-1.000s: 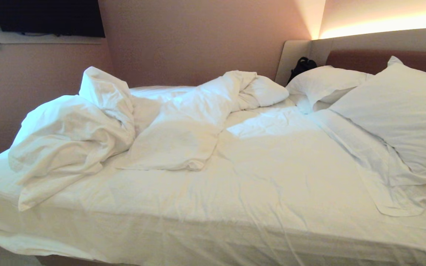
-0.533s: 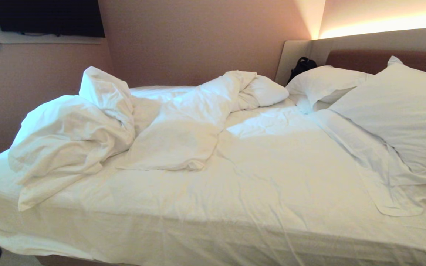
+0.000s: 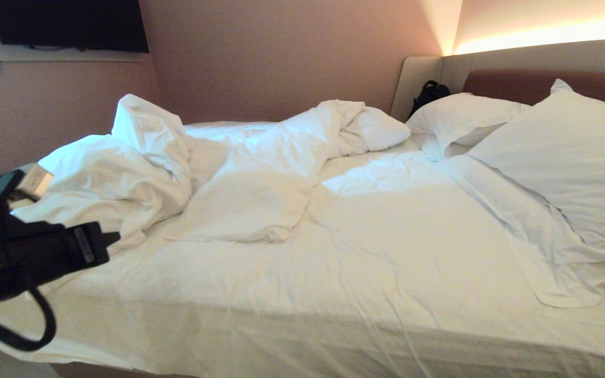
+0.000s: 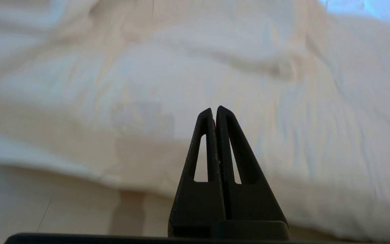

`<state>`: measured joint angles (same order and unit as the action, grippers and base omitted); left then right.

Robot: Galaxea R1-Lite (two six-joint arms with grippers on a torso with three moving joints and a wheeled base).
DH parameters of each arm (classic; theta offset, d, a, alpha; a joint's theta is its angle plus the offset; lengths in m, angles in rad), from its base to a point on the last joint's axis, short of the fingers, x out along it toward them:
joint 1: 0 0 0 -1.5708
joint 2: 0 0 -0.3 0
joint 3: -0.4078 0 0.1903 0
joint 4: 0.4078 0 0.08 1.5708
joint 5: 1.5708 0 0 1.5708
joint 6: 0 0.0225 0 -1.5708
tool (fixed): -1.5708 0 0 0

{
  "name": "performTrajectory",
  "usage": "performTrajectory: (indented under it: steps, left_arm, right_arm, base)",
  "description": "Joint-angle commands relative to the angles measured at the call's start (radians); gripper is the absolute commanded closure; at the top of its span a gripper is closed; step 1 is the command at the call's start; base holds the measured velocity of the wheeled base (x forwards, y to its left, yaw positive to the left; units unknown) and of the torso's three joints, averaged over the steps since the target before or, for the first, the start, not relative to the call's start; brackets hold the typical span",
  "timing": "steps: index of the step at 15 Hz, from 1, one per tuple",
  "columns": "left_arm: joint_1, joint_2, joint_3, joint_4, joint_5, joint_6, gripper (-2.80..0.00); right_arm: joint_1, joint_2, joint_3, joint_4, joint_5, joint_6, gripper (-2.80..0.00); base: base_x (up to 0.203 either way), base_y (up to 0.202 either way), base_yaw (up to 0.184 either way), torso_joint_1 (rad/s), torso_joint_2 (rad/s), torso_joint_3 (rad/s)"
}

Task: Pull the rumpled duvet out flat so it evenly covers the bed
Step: Hold the folded corner of the quilt

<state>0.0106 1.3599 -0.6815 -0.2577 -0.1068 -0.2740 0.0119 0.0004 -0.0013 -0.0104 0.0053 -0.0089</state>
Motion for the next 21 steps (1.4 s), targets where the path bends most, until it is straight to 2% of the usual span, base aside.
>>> performTrajectory:
  steps: [1, 3, 7, 10, 11, 16, 17, 19, 21]
  left_arm:
    - [0.0, 0.229, -0.091, -0.031, -0.003, -0.005, 0.0]
    - [-0.015, 0.34, -0.198, -0.05, -0.006, -0.01, 0.0]
    - [-0.084, 0.487, -0.303, -0.063, -0.003, 0.001, 0.0]
    - [-0.188, 0.577, -0.402, -0.068, 0.008, 0.109, 0.0]
    - [-0.216, 0.601, -0.447, -0.059, 0.02, 0.12, 0.0]
    - [-0.359, 0.787, -0.667, 0.004, 0.197, 0.178, 0.0]
    - [-0.379, 0.822, -0.701, 0.006, 0.239, 0.199, 0.0]
    - [-0.419, 0.902, -0.779, 0.002, 0.338, 0.281, 0.0]
    - [-0.454, 0.939, -0.845, 0.011, 0.372, 0.317, 0.0]
  right_arm:
    - [0.0, 0.0, 0.0, 0.0, 0.001, 0.0, 0.0]
    - [0.0, 0.0, 0.0, 0.0, 0.001, 0.0, 0.0]
    - [0.0, 0.0, 0.0, 0.0, 0.001, 0.0, 0.0]
    - [0.0, 0.0, 0.0, 0.0, 0.001, 0.0, 0.0]
    - [0.0, 0.0, 0.0, 0.0, 0.001, 0.0, 0.0]
    - [0.0, 0.0, 0.0, 0.0, 0.001, 0.0, 0.0]
    - [0.0, 0.0, 0.0, 0.0, 0.001, 0.0, 0.0]
    - [0.0, 0.0, 0.0, 0.0, 0.001, 0.0, 0.0]
    - [0.0, 0.0, 0.0, 0.0, 0.001, 0.0, 0.0]
  base:
    - [0.0, 0.0, 0.0, 0.0, 0.0, 0.0]
    - [0.0, 0.0, 0.0, 0.0, 0.0, 0.0]
    - [0.0, 0.0, 0.0, 0.0, 0.0, 0.0]
    - [0.0, 0.0, 0.0, 0.0, 0.0, 0.0]
    - [0.0, 0.0, 0.0, 0.0, 0.0, 0.0]
    - [0.0, 0.0, 0.0, 0.0, 0.0, 0.0]
    - [0.0, 0.0, 0.0, 0.0, 0.0, 0.0]
    - [0.0, 0.0, 0.0, 0.0, 0.0, 0.0]
    - [0.0, 0.0, 0.0, 0.0, 0.0, 0.0]
